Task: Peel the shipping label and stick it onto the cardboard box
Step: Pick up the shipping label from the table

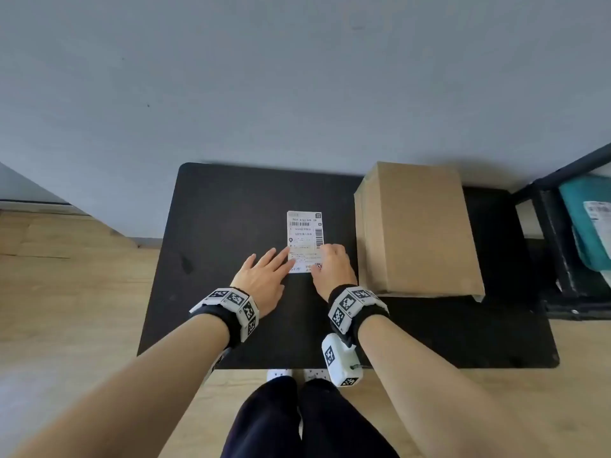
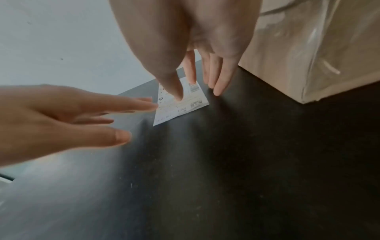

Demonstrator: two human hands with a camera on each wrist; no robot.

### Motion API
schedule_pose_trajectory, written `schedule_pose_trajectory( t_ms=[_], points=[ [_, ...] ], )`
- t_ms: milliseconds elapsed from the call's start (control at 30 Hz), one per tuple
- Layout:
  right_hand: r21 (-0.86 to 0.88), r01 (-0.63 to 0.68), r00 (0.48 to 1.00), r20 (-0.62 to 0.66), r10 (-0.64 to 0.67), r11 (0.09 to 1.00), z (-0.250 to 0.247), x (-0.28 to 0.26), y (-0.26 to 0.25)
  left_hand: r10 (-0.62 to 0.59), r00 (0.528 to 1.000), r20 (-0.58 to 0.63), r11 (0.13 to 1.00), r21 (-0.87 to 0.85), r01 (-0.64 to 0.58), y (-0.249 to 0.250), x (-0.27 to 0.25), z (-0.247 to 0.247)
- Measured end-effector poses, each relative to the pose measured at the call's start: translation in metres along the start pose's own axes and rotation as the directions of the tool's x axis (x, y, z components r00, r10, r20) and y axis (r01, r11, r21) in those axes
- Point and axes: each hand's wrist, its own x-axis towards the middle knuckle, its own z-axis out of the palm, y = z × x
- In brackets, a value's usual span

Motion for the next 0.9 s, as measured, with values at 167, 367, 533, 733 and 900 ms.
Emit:
schedule_pose_trajectory(
  t_ms=[167, 367, 533, 733, 900],
  points=[
    [0.14, -0.083, 0.996, -0.019, 0.086, 0.987, 0.0, 0.008, 0.002, 0.038, 0.999, 0.016, 0.999, 0.017, -0.038, -0.004, 0.012, 0.004],
    [0.308, -0.145, 0.988, -0.006, 0.154, 0.94, -0.005, 0.014, 0.006, 0.052, 0.996, 0.067, 0.996, 0.075, -0.057, -0.008, 0.013, 0.007],
    [0.362, -0.17, 0.985, 0.025, 0.172, 0.917, -0.013, 0.016, 0.006, 0.069, 0.995, 0.066, 0.992, 0.106, -0.076, -0.008, 0.011, 0.007],
    [0.413, -0.247, 0.969, 0.094, 0.228, 0.877, -0.013, 0.022, 0.008, 0.104, 0.989, 0.107, 0.98, 0.159, -0.121, -0.016, 0.008, 0.007],
    [0.533, -0.319, 0.945, 0.121, 0.303, 0.784, -0.006, 0.027, 0.009, 0.113, 0.989, 0.092, 0.98, 0.155, -0.126, -0.018, 0.007, 0.01]
  ],
)
